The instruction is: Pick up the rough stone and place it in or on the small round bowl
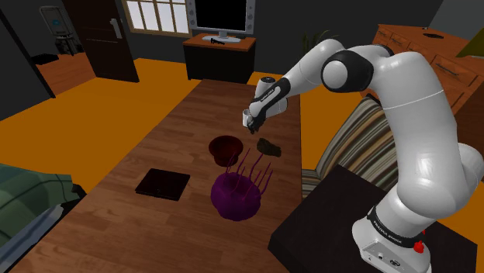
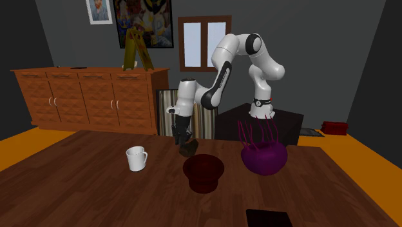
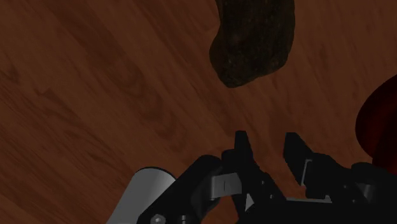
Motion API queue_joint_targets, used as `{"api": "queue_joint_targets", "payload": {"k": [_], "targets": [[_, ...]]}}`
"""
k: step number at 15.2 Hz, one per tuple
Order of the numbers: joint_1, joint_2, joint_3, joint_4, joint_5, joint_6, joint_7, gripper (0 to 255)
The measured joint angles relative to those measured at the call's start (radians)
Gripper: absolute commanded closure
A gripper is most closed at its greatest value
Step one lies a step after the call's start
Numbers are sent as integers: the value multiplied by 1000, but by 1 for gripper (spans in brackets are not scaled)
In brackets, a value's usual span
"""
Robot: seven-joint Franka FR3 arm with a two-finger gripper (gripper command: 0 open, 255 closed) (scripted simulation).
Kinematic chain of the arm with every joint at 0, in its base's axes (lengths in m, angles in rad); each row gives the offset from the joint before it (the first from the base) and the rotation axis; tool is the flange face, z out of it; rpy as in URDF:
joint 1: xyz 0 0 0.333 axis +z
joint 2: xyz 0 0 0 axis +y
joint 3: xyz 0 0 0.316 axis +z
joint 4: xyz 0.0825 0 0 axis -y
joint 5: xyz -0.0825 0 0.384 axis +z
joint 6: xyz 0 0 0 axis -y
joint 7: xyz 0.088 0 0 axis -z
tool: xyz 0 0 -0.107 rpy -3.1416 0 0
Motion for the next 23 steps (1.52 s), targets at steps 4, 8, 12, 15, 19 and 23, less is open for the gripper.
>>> {"api": "queue_joint_targets", "payload": {"k": [4,8,12,15,19,23], "targets": [[0,0,0,0,0,0,0,255],[0,0,0,0,0,0,0,0],[-58,-32,50,-99,-2,65,-108,0],[-163,-70,125,-223,-8,141,-274,0],[-335,-91,234,-351,-31,213,-508,0],[-368,-42,251,-347,-45,249,-564,0]]}}
